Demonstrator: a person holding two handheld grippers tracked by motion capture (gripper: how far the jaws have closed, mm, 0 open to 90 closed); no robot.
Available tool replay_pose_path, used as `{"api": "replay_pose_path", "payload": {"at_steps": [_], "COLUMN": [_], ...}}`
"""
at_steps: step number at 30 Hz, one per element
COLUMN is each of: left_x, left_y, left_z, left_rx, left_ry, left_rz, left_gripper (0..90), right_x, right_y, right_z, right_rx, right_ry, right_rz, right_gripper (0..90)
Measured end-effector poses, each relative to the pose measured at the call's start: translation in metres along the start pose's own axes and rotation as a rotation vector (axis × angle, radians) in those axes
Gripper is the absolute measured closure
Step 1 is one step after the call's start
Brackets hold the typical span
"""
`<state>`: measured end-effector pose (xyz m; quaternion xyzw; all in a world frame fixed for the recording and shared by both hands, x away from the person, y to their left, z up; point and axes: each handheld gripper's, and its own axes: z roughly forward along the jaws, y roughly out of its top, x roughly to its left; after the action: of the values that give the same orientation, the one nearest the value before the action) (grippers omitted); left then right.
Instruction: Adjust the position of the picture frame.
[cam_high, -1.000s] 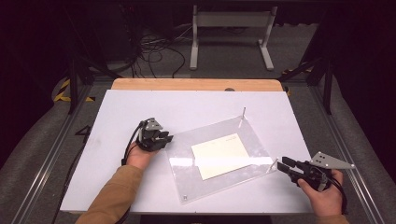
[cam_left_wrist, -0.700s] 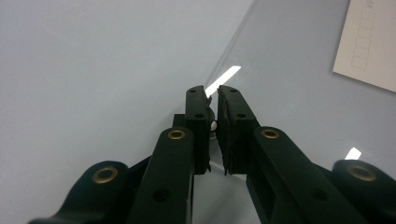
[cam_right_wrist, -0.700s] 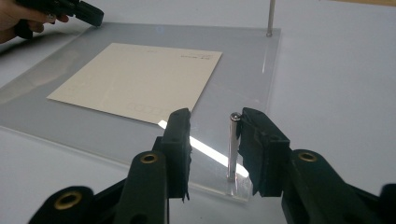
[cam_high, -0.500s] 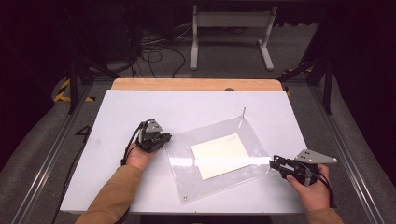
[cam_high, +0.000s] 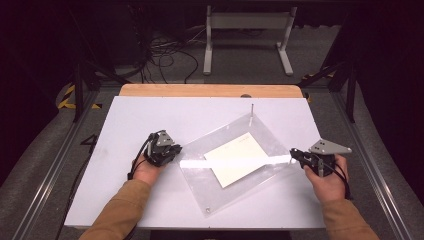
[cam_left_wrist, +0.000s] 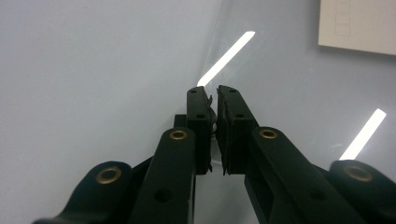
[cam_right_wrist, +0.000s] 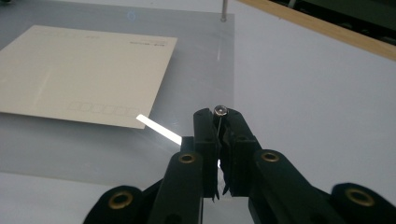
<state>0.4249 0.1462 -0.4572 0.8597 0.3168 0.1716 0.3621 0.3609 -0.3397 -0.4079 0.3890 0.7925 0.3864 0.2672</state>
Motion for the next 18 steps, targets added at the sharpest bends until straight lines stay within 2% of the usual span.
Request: {"api": "replay_pose_path", "payload": {"at_steps": [2,5,8,9,12,13,15,18], "left_x": [0.0,-0.001,-0.005,-0.006,-0.012,-0.013,-0.017,-0.021], "left_y": [-0.003,-0.005,-0.007,-0.008,-0.008,-0.009,-0.009,-0.011], "left_z": [-0.005,-0.01,-0.016,-0.018,-0.023,-0.025,-0.028,-0.032], "left_rx": [0.002,0.001,0.001,0.0,0.005,0.004,0.008,0.014], "left_ry": [0.005,0.008,0.006,0.008,0.006,0.0,-0.008,-0.01], "left_rz": [-0.002,0.0,-0.001,0.001,0.016,0.019,0.025,0.035], "left_gripper": [84.0,84.0,84.1,84.1,84.1,84.1,84.1,84.1], "right_x": [-0.009,-0.014,-0.026,-0.026,-0.034,-0.039,-0.041,-0.045], "right_y": [0.013,0.02,0.035,0.035,0.043,0.048,0.049,0.052], "right_z": [0.015,0.024,0.046,0.046,0.061,0.071,0.074,0.09], "right_rx": [-0.002,-0.002,-0.001,-0.001,0.003,0.009,0.011,0.028], "right_ry": [-0.002,-0.004,-0.006,-0.006,-0.004,-0.002,-0.002,0.005], "right_rz": [-0.011,-0.015,-0.005,-0.005,0.01,0.026,0.033,0.062], "right_gripper": [85.2,85.2,85.2,85.2,85.2,85.2,85.2,85.1]}}
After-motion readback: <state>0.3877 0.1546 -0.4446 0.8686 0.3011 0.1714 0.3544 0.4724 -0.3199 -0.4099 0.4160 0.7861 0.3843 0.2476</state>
